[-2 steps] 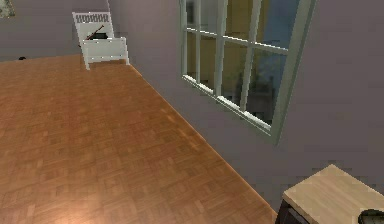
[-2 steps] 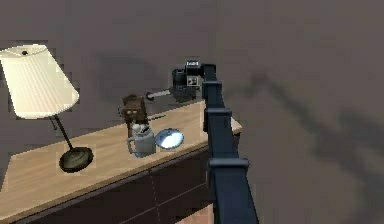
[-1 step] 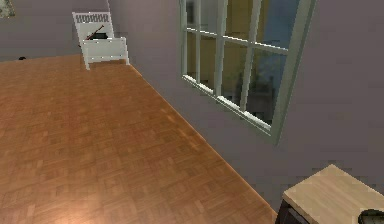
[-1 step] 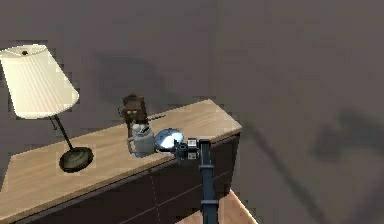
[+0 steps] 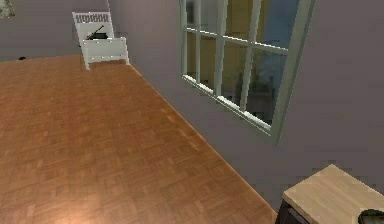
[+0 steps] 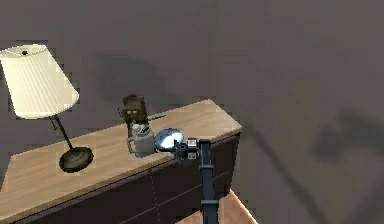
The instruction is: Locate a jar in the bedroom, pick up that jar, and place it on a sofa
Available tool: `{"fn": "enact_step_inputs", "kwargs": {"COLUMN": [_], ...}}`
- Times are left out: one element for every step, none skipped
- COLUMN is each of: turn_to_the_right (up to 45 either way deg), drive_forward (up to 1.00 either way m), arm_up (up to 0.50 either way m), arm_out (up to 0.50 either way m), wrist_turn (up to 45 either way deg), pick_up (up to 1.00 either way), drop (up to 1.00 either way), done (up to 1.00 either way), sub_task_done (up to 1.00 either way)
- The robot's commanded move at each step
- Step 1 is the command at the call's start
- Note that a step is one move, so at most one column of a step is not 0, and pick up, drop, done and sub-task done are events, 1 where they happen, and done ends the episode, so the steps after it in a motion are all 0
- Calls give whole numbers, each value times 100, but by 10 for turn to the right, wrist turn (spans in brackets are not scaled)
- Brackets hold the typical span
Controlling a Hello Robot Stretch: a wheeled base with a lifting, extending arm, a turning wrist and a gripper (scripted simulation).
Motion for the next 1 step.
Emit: {"fn": "enact_step_inputs", "kwargs": {"turn_to_the_right": [0], "drive_forward": [0], "arm_up": [10], "arm_out": [0], "wrist_turn": [0], "pick_up": [0], "drop": [0], "done": [0], "sub_task_done": [0]}}
